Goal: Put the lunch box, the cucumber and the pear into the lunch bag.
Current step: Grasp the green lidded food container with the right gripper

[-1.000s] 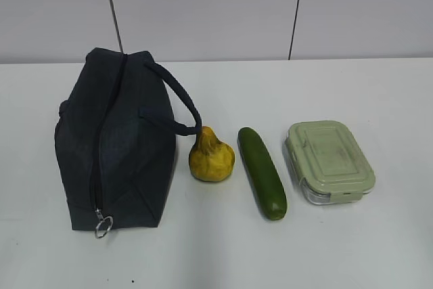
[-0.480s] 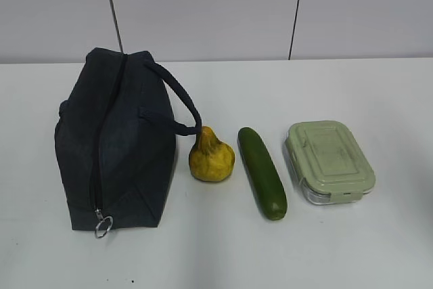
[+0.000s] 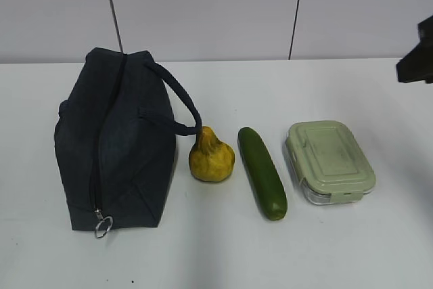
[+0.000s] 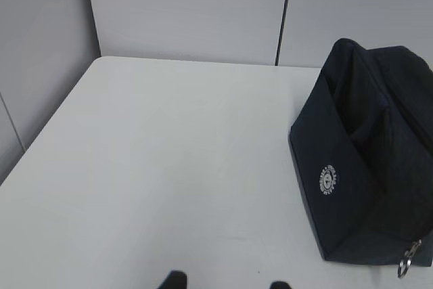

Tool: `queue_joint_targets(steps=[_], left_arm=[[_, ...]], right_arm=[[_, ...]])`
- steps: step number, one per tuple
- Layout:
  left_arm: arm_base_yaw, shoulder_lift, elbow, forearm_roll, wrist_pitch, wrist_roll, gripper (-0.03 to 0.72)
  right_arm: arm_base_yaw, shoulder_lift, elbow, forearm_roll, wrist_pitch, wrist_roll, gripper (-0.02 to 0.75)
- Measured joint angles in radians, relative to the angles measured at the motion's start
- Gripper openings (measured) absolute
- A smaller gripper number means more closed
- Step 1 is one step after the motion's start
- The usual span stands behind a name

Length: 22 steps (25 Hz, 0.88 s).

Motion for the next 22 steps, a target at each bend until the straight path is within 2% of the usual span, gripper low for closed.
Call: queue_joint_targets(steps=[5, 7, 11, 14, 18, 22], left_arm=[[0.0, 0.0, 0.0, 0.0, 0.0, 0.0, 0.238], [0.0, 0.0, 0.0, 0.0, 0.0, 0.0, 0.238], [0.0, 0.0, 0.0, 0.0, 0.0, 0.0, 0.238], [0.0, 0.0, 0.0, 0.0, 0.0, 0.0, 0.238], [0.0, 0.0, 0.0, 0.0, 0.0, 0.0, 0.238], [0.0, 0.0, 0.0, 0.0, 0.0, 0.0, 0.238]], right_arm=[[-0.011, 0.174, -0.075, 0.17, 0.075, -0.198, 0.298], [-0.039, 0.221, -0.082, 0.286, 0.087, -0.3, 0.286], [-0.143, 0.312, -0.084, 0.535, 0.13, -0.481, 0.251], [-0.222, 0.374, -0.085, 0.67, 0.204, -0.598, 0.244], [-0.29, 0.434, -0.085, 0.718, 0.28, -0.681, 0.241], [-0.304, 0.448, -0.09, 0.637, 0.284, -0.704, 0.24]])
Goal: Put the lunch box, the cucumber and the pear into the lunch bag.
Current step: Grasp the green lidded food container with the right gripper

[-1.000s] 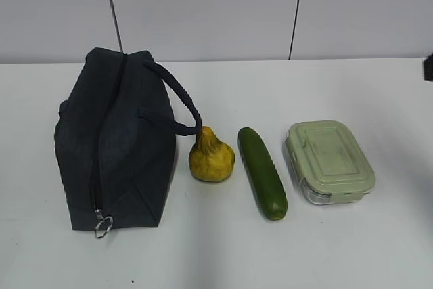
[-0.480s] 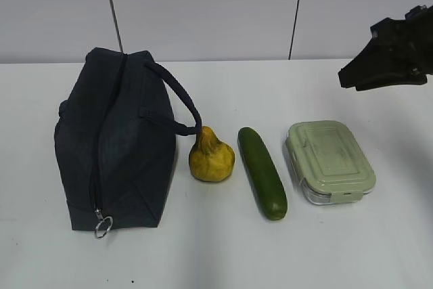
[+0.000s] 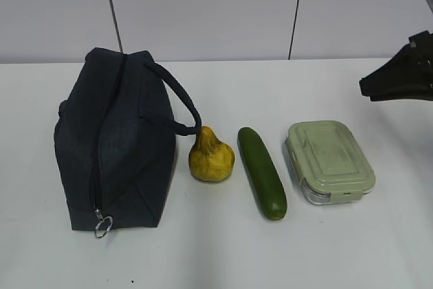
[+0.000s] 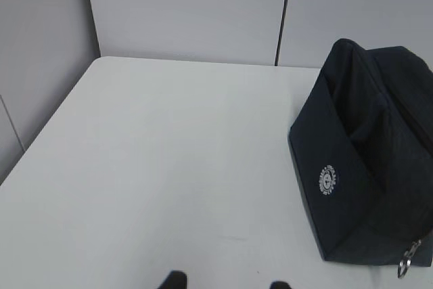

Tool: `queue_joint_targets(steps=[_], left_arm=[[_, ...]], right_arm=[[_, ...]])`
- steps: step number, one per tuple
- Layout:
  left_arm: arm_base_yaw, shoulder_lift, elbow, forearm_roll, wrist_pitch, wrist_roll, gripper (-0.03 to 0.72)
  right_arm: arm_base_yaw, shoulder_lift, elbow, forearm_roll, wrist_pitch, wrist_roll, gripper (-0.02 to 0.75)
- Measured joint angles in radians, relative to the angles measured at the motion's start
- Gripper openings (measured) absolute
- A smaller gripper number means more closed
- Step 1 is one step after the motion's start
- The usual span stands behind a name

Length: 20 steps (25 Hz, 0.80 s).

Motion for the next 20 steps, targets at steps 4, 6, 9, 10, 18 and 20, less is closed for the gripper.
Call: queue_joint_targets(steps=[4, 6, 9, 10, 18, 20], left_arm=[[0.0, 0.0, 0.0, 0.0, 0.0, 0.0, 0.238], [0.0, 0.0, 0.0, 0.0, 0.0, 0.0, 0.238], [0.0, 0.0, 0.0, 0.0, 0.0, 0.0, 0.238], [0.0, 0.0, 0.0, 0.0, 0.0, 0.0, 0.238], [0.0, 0.0, 0.0, 0.0, 0.0, 0.0, 0.238], [0.0, 0.0, 0.0, 0.0, 0.0, 0.0, 0.238]], right_arm=[[0.0, 0.0, 0.006, -0.088, -0.004, -0.004, 0.24], [0.0, 0.004, 0.019, -0.122, -0.006, -0.004, 0.24], [0.0, 0.01, 0.038, -0.15, -0.002, -0.002, 0.258], [0.0, 0.016, 0.043, -0.152, 0.003, -0.002, 0.281], [0.0, 0.098, 0.043, -0.132, -0.026, 0.027, 0.607], [-0.001, 0.149, 0.031, -0.13, -0.033, 0.044, 0.629]])
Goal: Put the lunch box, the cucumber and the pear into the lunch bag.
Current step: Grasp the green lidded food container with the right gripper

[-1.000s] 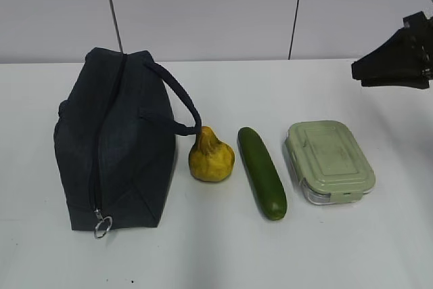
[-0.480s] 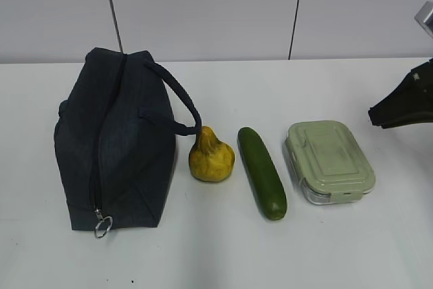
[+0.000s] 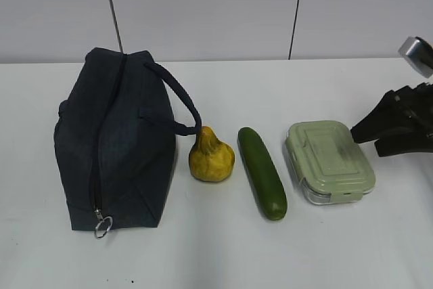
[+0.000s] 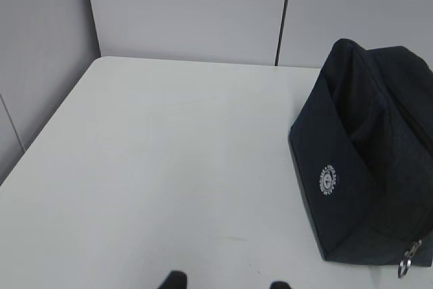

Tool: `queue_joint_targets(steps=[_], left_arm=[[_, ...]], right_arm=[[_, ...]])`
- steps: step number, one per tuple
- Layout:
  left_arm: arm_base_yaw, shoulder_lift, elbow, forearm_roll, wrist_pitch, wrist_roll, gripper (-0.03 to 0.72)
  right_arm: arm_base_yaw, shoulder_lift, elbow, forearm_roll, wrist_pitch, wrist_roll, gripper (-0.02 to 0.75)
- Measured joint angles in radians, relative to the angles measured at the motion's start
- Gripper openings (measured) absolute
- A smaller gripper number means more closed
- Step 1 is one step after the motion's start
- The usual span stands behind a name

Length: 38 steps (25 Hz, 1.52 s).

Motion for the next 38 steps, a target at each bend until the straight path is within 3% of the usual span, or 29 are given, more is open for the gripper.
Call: queue_joint_targets(steps=[16, 22, 38], left_arm=[[0.0, 0.0, 0.0, 0.0, 0.0, 0.0, 0.238], [0.0, 0.0, 0.0, 0.0, 0.0, 0.0, 0.238], [0.0, 0.0, 0.0, 0.0, 0.0, 0.0, 0.238]], right_arm=[[-0.002, 0.327, -0.272, 0.004, 0.037, 0.068, 0.633], [-0.002, 0.335, -0.278, -0.042, 0.076, 0.071, 0.623], [-0.002, 0.296, -0.172, -0.012, 0.081, -0.035, 0.578]])
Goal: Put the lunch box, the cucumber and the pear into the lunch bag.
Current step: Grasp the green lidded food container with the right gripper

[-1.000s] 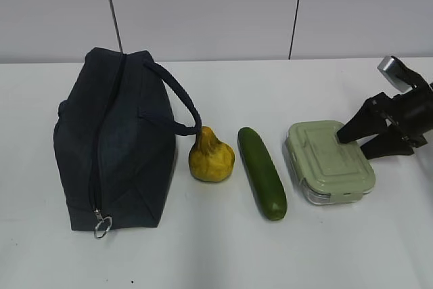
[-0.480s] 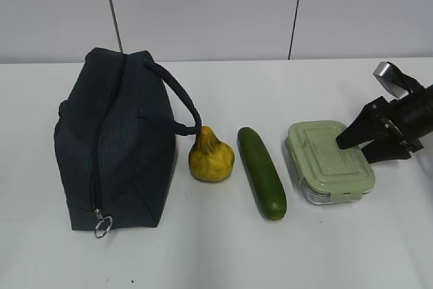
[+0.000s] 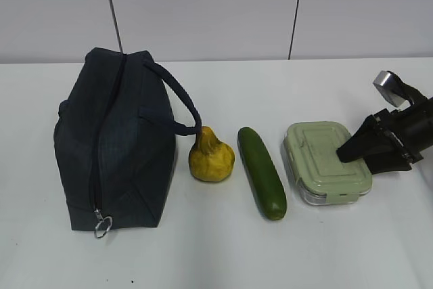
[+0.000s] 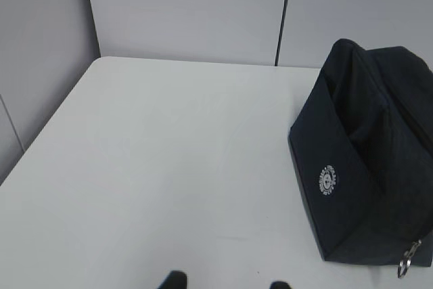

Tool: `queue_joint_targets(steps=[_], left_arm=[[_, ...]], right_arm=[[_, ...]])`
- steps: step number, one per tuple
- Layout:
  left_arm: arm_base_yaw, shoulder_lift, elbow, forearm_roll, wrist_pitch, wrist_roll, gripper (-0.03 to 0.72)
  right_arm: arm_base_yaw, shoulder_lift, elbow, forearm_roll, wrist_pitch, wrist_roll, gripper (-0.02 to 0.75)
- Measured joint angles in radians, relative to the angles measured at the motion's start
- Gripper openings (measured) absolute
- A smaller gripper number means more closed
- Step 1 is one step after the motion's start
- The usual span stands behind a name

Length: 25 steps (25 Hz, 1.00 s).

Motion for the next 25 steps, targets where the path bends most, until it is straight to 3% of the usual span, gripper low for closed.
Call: queue_joint_targets(steps=[6, 13, 21, 25], left_arm=[[0.0, 0.0, 0.0, 0.0, 0.0, 0.0, 0.238], [0.0, 0.0, 0.0, 0.0, 0.0, 0.0, 0.238], [0.0, 0.0, 0.0, -0.008, 0.0, 0.0, 0.238], [0.0, 0.046, -0.019, -0.092, -0.078, 0.0, 0.238]], right_arm=[[0.0, 0.0, 0.0, 0.013, 0.0, -0.021, 0.551], [0.0, 0.0, 0.0, 0.058, 0.005, -0.023, 0.394], [0.0, 0.0, 0.002, 0.06, 0.007, -0.019, 0.377], [0.0, 0.0, 0.002, 0.062, 0.007, -0.019, 0.375]])
